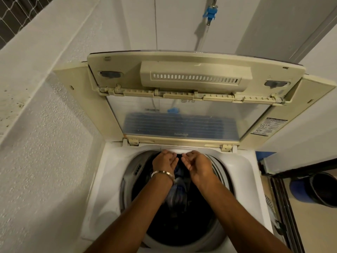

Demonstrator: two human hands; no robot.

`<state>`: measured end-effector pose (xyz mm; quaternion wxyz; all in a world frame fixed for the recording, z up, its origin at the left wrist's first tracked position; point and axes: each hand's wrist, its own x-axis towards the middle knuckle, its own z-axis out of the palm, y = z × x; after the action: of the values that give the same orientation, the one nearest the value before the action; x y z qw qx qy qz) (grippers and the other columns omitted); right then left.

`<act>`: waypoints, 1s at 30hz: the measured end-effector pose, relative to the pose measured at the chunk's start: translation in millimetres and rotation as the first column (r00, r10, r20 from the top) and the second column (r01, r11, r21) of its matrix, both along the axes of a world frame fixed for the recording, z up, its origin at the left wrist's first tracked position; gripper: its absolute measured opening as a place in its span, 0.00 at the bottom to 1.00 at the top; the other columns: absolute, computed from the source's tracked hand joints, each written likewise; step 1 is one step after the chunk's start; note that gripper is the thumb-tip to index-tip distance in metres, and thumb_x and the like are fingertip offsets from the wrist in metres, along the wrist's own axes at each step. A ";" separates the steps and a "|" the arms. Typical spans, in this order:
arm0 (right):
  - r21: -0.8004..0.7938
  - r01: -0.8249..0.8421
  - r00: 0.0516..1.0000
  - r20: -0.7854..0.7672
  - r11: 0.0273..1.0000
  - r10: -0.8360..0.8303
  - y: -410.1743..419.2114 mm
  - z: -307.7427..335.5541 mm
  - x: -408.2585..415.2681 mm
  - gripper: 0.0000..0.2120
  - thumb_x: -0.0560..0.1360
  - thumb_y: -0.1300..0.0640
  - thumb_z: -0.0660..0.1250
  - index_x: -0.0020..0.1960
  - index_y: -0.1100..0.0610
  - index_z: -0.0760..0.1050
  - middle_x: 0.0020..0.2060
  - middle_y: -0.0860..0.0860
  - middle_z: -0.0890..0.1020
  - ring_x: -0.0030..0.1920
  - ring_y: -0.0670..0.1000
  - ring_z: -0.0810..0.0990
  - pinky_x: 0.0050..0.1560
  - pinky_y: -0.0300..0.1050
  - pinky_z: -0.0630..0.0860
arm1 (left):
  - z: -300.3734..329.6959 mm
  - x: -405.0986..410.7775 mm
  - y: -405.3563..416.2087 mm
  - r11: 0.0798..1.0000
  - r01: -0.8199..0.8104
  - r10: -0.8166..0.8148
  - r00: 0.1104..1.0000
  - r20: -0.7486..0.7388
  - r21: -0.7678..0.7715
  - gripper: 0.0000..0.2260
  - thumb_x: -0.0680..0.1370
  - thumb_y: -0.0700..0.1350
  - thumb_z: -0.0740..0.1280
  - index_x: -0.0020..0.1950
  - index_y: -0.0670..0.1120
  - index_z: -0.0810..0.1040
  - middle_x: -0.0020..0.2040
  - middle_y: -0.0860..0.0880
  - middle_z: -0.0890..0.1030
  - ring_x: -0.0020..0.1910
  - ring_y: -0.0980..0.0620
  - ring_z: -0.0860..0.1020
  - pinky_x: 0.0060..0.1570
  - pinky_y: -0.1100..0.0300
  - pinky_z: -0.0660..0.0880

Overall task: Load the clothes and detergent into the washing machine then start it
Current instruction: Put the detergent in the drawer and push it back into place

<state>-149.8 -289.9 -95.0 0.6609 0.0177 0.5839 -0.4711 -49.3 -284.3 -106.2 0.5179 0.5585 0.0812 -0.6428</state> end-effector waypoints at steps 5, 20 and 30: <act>-0.020 -0.052 0.998 -0.029 0.998 0.052 1.3 -1.8 2.4 0.13 0.72 0.75 0.54 0.36 0.64 0.73 0.37 0.58 0.76 0.45 0.54 0.79 0.46 0.44 0.80 | 1.5 0.7 -1.1 0.999 0.038 -0.038 0.999 0.015 -0.016 0.07 0.78 0.30 0.60 0.51 0.39 0.73 0.40 0.42 0.77 0.41 0.50 0.78 0.43 0.60 0.77; -0.027 -0.268 0.947 -0.193 0.963 0.258 44.2 17.8 -18.6 0.10 0.77 0.61 0.61 0.55 0.54 0.77 0.48 0.50 0.81 0.44 0.49 0.78 0.38 0.41 0.73 | 27.4 45.2 42.4 0.923 0.360 -0.350 0.932 0.095 -0.135 0.17 0.82 0.43 0.59 0.69 0.40 0.70 0.68 0.42 0.75 0.68 0.42 0.72 0.62 0.51 0.71; -0.151 -0.376 0.897 -0.306 0.914 0.318 65.1 91.5 -30.5 0.08 0.77 0.62 0.61 0.52 0.56 0.78 0.39 0.52 0.82 0.37 0.49 0.78 0.37 0.40 0.72 | 100.1 55.0 79.3 0.882 0.467 -0.419 0.837 0.351 -0.059 0.06 0.80 0.46 0.63 0.47 0.46 0.77 0.42 0.50 0.79 0.38 0.54 0.76 0.39 0.60 0.75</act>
<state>-180.4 -224.8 -3.5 0.6450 -0.2215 0.6116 -0.4011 5.8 -205.0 -6.1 0.3993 0.6228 -0.1839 -0.6472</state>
